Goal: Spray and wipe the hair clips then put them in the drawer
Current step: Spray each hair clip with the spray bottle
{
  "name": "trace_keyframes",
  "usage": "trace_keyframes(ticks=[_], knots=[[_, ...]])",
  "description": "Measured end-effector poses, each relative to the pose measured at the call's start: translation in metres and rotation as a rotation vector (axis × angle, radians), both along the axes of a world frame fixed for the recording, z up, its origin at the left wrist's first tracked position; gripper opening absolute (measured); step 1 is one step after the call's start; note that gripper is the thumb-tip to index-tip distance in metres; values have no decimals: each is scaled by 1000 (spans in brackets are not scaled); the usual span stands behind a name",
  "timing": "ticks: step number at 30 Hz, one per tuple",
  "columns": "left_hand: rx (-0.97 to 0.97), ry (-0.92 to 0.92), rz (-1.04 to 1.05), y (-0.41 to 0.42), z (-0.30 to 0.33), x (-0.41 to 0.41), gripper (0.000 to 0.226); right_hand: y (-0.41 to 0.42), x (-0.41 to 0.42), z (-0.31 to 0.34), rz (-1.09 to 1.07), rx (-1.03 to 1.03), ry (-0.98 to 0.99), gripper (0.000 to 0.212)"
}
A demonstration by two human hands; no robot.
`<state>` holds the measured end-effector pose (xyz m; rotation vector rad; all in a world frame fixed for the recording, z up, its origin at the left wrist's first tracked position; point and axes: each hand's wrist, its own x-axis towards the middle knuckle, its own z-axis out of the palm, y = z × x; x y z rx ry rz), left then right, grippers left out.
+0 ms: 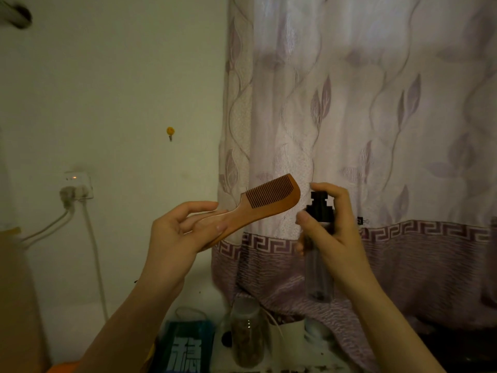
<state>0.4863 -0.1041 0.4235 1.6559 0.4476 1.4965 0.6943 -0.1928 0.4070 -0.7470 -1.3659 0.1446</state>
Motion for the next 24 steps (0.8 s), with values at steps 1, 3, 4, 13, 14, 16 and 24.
trace_keyframes(ticks=[1, 3, 4, 13, 14, 16, 24], knots=[[3, 4, -3, 0, 0, 2, 30, -1, -1, 2, -30, 12, -43, 40], [6, 12, -8, -2, 1, 5, 30, -2, -3, 4, -115, 19, -116, 40], [4, 12, -11, -2, 1, 6, 30, -1, -3, 5, -166, 21, -145, 39], [-15, 14, -35, -6, 1, 9, 30, -1, 1, -6, -302, 61, -144, 39], [-12, 17, -33, -7, 1, 9, 30, -2, 2, -6, -289, 61, -132, 39], [-8, 20, -30, -8, 1, 8, 32, -4, 4, -6, -269, 62, -109, 42], [-14, 22, -32, -13, 0, 9, 36, -12, 0, -2, -228, 65, -176, 22]])
